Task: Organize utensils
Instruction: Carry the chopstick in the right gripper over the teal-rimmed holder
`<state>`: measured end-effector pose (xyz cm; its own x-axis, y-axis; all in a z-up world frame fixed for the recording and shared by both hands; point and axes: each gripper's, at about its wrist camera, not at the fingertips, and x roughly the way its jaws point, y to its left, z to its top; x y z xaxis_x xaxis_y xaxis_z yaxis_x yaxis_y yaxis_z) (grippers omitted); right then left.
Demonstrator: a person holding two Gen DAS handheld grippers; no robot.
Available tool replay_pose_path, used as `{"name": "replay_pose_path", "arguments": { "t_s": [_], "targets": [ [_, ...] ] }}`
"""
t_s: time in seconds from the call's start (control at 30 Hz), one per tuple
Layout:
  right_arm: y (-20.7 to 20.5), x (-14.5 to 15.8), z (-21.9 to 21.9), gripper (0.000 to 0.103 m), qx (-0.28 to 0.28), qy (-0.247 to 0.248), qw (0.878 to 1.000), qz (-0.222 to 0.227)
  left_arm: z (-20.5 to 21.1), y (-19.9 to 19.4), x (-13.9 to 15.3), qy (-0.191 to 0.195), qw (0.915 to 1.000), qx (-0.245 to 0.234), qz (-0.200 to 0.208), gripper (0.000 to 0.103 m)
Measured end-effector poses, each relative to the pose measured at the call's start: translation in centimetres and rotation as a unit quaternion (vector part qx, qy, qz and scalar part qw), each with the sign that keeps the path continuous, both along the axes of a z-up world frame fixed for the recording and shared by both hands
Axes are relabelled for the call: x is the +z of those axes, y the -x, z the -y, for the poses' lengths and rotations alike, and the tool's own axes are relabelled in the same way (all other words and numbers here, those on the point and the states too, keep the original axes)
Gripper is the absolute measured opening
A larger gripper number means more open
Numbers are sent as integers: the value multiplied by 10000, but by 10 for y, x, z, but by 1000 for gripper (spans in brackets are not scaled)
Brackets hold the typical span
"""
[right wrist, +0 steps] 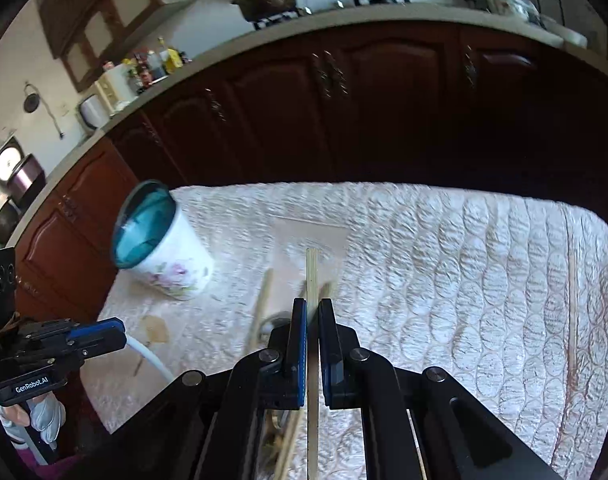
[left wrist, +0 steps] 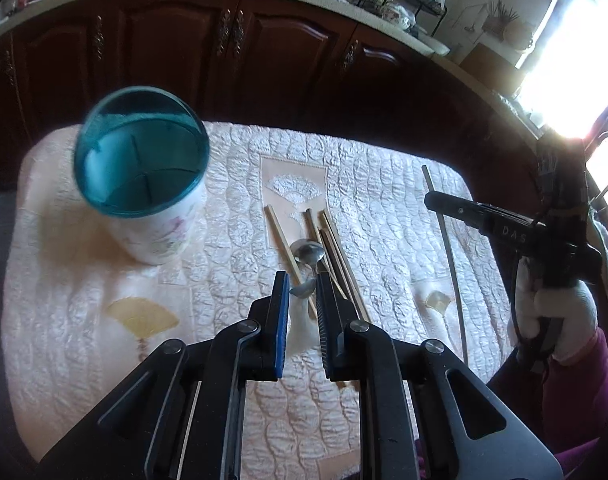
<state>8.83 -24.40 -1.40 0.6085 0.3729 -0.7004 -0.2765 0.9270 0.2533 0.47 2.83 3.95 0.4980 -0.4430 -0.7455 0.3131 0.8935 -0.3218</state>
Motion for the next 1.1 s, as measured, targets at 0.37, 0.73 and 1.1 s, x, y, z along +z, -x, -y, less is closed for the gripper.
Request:
{"name": "replay_pose_path", "arguments": {
  "t_s": [0.37,0.73,1.1],
  "targets": [
    [4,42,-46,5,349,-348,9978,452,-35,14,44,0,9987,315,406,12],
    [-10,39,-82,5,580,-729,9953,279,-58,16,63,-21,9969,535,574,12],
    [-39,45,-114,5,957,-988,9905,-60,-79,5,86,-46,9946,749,721,12]
  ]
}}
